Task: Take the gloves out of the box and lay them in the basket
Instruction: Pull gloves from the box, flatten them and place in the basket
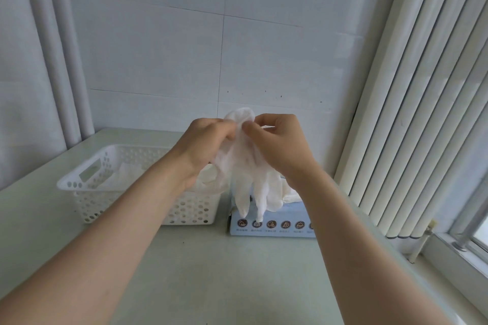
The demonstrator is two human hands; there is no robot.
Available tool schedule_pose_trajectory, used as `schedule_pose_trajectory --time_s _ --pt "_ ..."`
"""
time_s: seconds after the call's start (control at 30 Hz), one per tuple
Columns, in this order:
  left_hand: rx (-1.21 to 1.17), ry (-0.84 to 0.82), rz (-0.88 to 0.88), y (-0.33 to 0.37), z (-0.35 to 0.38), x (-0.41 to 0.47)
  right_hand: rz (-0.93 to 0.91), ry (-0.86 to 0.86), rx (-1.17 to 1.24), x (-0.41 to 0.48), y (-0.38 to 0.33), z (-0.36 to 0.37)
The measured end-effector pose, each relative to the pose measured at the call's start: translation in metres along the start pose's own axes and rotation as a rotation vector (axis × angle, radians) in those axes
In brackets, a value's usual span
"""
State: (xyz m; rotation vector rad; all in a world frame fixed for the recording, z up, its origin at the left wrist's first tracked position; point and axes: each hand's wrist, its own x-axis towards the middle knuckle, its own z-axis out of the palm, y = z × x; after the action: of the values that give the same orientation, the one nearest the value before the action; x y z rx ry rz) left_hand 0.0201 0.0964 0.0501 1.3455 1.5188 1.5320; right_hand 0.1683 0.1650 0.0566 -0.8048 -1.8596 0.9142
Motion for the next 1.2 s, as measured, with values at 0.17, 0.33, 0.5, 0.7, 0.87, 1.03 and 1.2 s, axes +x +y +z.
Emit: schedule_pose_trajectory --time_s 0.17,0.33,0.5,0.7,0.87,1.03,1.2 --pt "-0.026 -0.008 -0.039 -0.002 -0.006 0.001 -0.017 -0.169 0.021 -0.005 -0.001 0.001" --pt "0.043 0.193 0.124 -0.004 -0.012 0.005 0.086 -0.247 -0.018 -0.006 -0.003 -0.003" --pt "0.071 0.291 0.258 0.0 -0.025 0.008 0.154 -0.184 -0.103 -0.004 -0.003 -0.008" --pt "0.06 0.266 0.132 -0.003 -0.043 0.012 0.348 -0.062 0.149 0.007 0.009 -0.008" --pt "-0.078 0.219 -0.094 -0.001 -0.054 0.014 0.438 -0.096 0.524 0.01 0.017 -0.008" --pt "-0.151 0.249 -0.181 -0.001 -0.065 0.016 0.396 -0.1 0.342 0.01 0.019 0.008" --pt "-0.093 0.275 -0.24 -0.013 -0.082 0.017 0.199 0.031 -0.01 0.022 0.018 0.036"
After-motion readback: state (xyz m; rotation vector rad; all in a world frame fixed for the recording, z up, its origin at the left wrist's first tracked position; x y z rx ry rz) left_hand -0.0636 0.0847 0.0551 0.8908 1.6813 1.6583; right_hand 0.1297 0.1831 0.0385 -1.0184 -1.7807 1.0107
